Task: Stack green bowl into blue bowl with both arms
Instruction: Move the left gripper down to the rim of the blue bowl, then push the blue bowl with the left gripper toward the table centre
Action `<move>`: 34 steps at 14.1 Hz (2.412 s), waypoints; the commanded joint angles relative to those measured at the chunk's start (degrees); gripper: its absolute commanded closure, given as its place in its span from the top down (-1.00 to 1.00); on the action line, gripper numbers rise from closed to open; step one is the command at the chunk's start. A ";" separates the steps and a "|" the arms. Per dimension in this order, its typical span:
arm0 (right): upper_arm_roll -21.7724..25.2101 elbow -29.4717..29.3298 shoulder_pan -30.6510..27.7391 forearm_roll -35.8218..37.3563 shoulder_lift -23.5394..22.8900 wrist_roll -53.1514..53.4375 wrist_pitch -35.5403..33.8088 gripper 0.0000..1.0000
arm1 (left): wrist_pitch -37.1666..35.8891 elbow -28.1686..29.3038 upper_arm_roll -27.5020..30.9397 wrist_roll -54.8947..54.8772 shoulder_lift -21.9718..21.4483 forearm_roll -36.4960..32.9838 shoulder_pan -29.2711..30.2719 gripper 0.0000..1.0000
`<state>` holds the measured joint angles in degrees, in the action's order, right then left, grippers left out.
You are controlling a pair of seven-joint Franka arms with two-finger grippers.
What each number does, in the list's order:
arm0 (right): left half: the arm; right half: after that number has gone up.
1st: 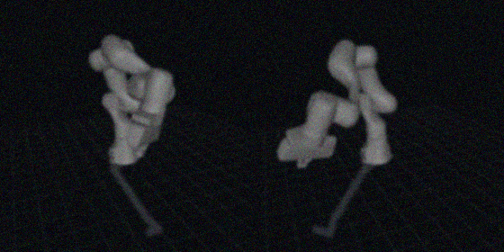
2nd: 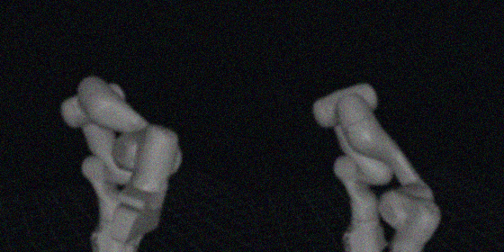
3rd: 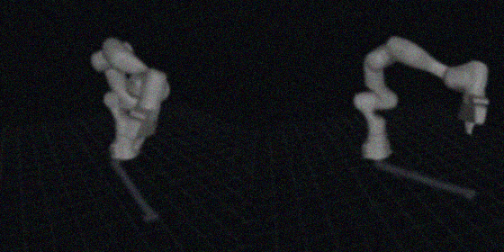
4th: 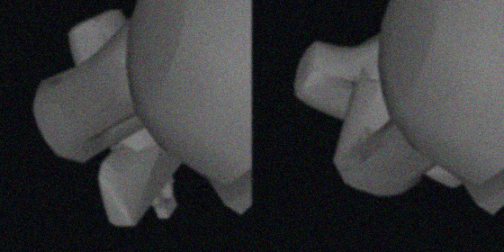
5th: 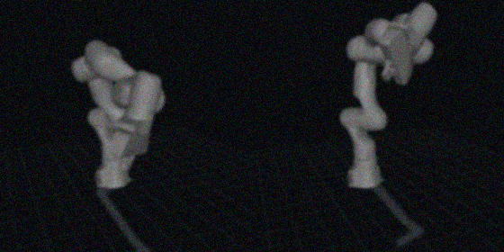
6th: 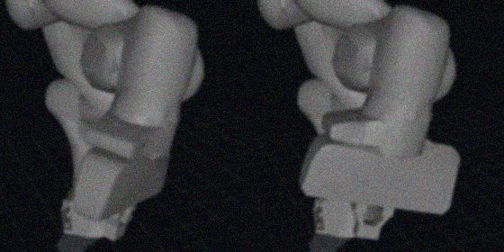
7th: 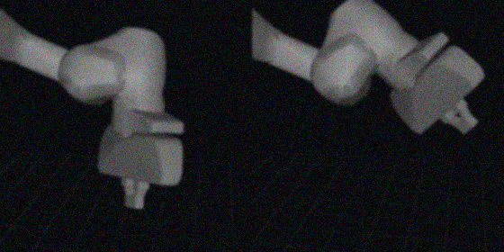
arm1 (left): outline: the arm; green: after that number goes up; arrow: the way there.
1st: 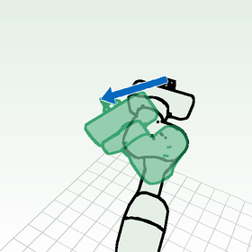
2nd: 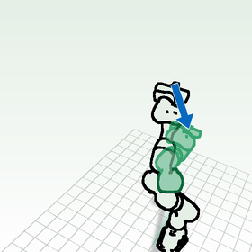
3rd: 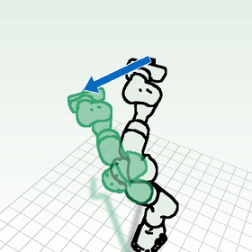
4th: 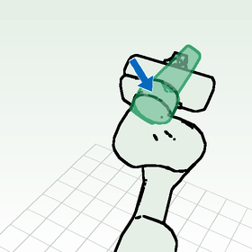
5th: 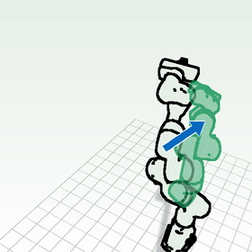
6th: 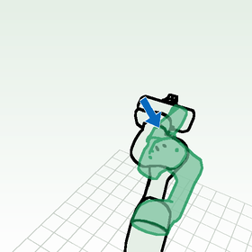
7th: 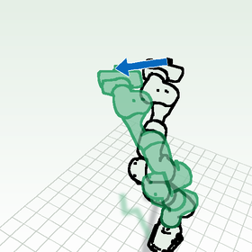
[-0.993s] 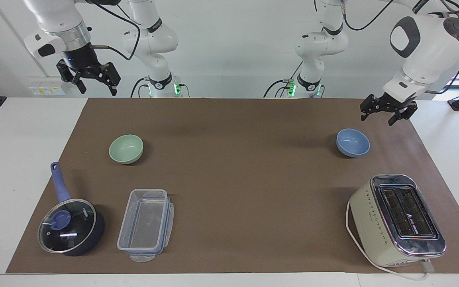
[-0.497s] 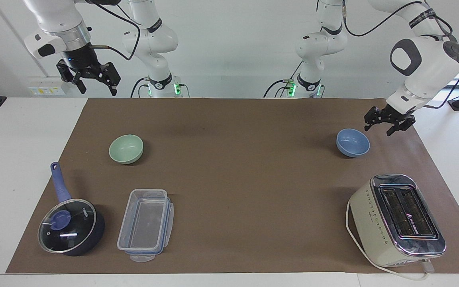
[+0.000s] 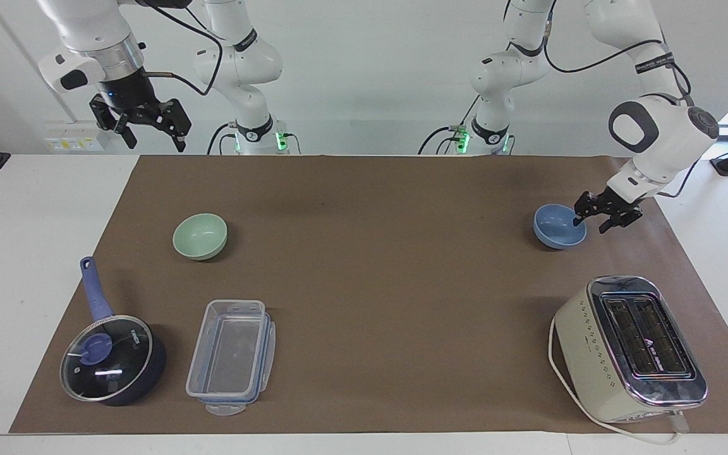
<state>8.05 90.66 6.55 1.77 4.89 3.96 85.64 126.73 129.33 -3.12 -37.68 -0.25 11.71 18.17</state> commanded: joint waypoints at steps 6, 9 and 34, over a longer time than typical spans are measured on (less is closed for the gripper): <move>-0.05 -0.22 -0.49 -0.89 0.03 -1.50 -0.21 1.00 | 5.11 3.20 -0.58 -1.17 0.78 2.87 1.16 -0.02; -0.05 -0.22 -0.49 -0.89 0.03 -1.50 -0.21 1.00 | 5.11 3.73 -0.49 -1.17 0.43 2.88 1.25 -0.76; -0.31 1.88 -0.31 -0.80 1.34 -3.43 -0.39 1.00 | 6.78 4.79 -0.58 35.27 -6.08 2.79 -32.12 -1.00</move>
<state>7.97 90.91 6.52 1.77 4.92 1.83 85.11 131.25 132.51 -4.67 -7.21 -5.53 13.70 -9.75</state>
